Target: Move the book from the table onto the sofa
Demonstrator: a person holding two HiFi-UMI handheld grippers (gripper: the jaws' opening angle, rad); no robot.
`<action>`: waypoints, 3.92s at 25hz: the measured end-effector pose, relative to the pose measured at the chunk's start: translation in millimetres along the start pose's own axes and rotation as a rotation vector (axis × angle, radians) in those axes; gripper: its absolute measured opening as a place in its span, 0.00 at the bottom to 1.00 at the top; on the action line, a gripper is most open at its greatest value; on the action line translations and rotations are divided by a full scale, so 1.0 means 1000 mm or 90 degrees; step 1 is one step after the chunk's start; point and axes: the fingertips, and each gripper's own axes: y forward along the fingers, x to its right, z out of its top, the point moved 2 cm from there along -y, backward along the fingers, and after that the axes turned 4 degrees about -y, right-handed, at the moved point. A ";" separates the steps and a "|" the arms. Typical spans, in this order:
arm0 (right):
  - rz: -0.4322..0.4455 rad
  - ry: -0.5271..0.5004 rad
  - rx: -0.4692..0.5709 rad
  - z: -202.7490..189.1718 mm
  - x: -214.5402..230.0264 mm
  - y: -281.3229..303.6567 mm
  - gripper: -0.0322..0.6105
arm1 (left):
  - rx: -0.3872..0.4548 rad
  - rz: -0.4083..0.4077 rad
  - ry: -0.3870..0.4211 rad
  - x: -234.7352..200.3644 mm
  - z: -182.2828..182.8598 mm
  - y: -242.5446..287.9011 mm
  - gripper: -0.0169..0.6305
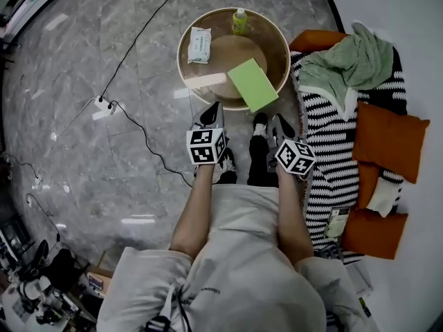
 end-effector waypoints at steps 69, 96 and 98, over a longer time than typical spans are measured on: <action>0.262 0.414 -0.024 -0.229 0.215 0.206 0.41 | -0.277 -0.135 0.291 0.023 -0.250 0.298 0.04; 0.208 0.356 0.009 -0.172 0.157 0.156 0.26 | -0.267 -0.181 0.256 0.053 -0.224 0.248 0.04; 0.198 0.317 0.000 -0.159 0.149 0.145 0.26 | -0.266 -0.182 0.244 0.059 -0.217 0.238 0.04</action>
